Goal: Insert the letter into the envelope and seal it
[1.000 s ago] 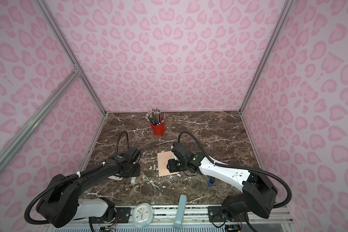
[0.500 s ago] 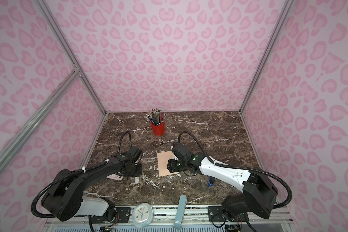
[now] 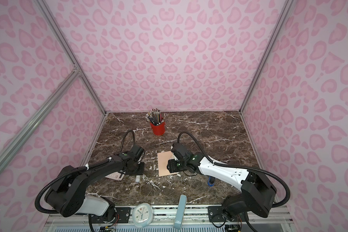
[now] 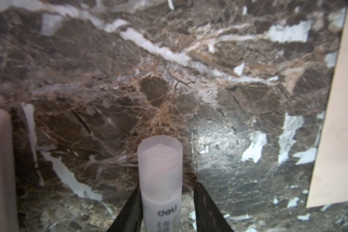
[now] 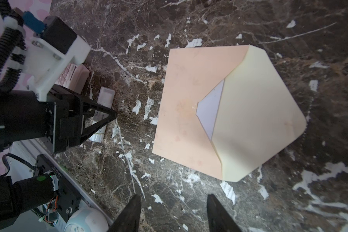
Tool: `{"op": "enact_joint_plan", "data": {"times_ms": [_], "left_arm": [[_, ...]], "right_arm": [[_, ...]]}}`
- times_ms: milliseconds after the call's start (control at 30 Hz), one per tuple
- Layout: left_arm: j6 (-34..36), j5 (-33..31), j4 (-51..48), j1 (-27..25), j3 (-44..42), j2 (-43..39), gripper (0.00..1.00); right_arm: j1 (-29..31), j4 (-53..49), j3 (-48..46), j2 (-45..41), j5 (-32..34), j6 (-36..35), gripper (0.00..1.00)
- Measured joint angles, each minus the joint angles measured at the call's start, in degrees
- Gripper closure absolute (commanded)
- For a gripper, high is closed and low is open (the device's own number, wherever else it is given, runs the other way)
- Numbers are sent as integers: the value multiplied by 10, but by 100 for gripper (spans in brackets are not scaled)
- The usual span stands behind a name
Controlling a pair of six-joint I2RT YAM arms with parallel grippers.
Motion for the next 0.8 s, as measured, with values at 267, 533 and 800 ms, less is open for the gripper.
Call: {"op": "enact_joint_plan", "data": {"times_ms": [267,533,800], "left_arm": [[1,-16,-26,-13,24,25,61],[11,-15,-57,-16,49,60,62],[16,-12,-64,-23,56,69,78]], "right_arm": [[-5,11,-6,1,0,0,44],[-14,23,-21,-3,-4,0,45],[-30,25,-26,-10,-15,-3,45]]}}
